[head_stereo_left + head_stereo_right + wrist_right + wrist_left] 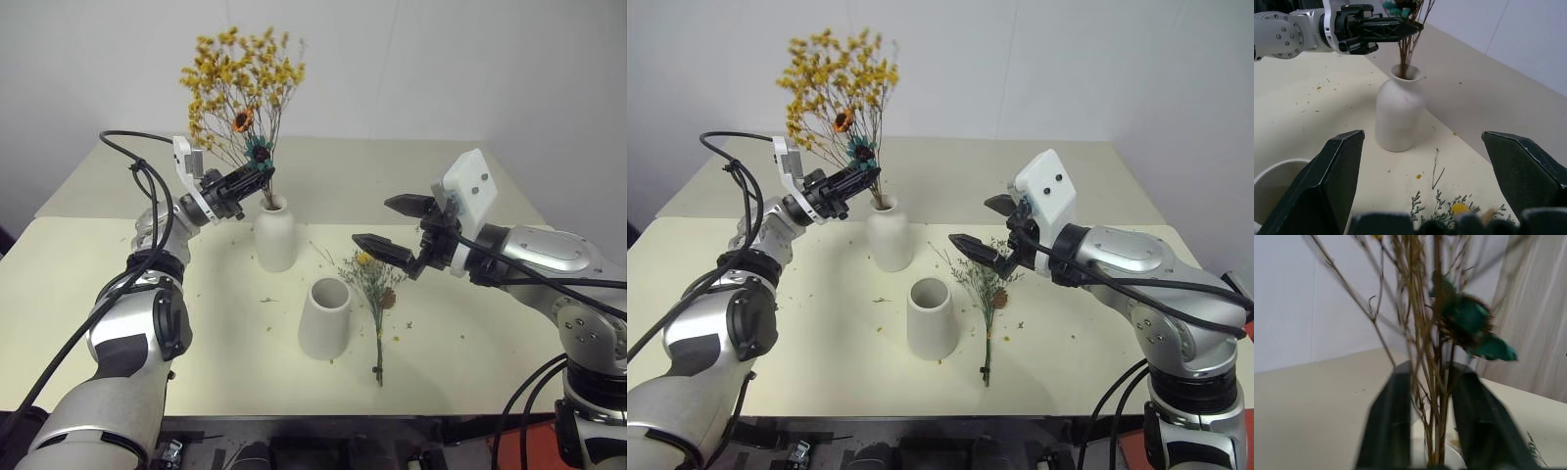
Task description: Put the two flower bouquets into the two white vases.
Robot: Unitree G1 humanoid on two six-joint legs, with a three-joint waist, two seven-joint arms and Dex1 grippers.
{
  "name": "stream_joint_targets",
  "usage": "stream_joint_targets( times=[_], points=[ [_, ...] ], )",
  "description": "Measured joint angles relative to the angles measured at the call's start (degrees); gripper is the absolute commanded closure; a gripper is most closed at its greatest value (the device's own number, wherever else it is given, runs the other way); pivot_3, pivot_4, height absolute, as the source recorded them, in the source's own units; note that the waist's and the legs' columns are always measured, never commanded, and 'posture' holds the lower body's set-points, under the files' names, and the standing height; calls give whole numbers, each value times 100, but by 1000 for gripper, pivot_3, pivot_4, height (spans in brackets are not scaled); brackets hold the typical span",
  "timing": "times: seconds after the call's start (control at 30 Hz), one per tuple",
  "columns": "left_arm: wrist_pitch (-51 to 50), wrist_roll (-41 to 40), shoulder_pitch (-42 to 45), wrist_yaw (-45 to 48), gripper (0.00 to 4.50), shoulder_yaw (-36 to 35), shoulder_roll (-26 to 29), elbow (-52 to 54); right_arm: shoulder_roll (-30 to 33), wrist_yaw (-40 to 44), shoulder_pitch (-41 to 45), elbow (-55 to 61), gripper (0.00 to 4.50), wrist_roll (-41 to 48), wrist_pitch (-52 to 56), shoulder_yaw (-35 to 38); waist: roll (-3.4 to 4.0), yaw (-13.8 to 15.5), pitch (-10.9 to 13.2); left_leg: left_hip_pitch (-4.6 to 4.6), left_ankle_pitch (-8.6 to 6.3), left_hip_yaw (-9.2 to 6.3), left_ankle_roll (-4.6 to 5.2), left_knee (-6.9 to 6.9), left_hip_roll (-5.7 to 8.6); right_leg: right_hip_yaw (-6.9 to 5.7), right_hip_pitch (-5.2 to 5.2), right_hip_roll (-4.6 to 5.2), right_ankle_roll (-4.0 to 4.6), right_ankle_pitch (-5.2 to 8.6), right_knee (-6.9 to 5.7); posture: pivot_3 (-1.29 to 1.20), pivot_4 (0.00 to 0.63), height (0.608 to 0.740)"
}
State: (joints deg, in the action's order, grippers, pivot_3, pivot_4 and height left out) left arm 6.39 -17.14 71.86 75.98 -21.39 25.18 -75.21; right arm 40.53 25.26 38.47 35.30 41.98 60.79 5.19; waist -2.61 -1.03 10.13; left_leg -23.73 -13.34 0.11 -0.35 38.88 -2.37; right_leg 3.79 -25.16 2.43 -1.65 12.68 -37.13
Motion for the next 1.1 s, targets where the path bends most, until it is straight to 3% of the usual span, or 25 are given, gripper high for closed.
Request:
stream_joint_targets(
  times=[0.23, 0.53, 0.83, 1.1],
  points=[
    [-91, -90, 1, 537, 2548, -50, 138, 26, 0, 0, 0, -49, 0, -22, 0, -1, 0, -21, 0, 0, 0, 0, 0, 0, -1, 0, 0, -1, -1, -1, -1, 0, 150, 740],
    [-28, 271, -74, 1274, 2548, 472, 668, 226, -6, 3, -4, -106, 0, -57, -34, -3, 0, -9, 0, 0, 0, 0, 0, 2, -1, 0, 0, -1, -1, -1, -1, 0, 150, 740],
    [-34, 967, -74, 8, 2548, 1001, 849, 229, -87, 63, -3, -283, 0, -219, -144, -53, 0, 5, 0, -1, 0, -1, 0, 5, -1, 0, 0, 0, -4, -3, -1, 0, 150, 740],
    [-107, 1141, 337, 494, 2548, 1321, 895, 303, -153, 57, -4, -340, 0, -269, -158, -121, 0, 5, 0, -4, 0, 0, 0, 4, 1, 0, 0, 0, -4, -3, 1, 0, 150, 740]
  ],
)
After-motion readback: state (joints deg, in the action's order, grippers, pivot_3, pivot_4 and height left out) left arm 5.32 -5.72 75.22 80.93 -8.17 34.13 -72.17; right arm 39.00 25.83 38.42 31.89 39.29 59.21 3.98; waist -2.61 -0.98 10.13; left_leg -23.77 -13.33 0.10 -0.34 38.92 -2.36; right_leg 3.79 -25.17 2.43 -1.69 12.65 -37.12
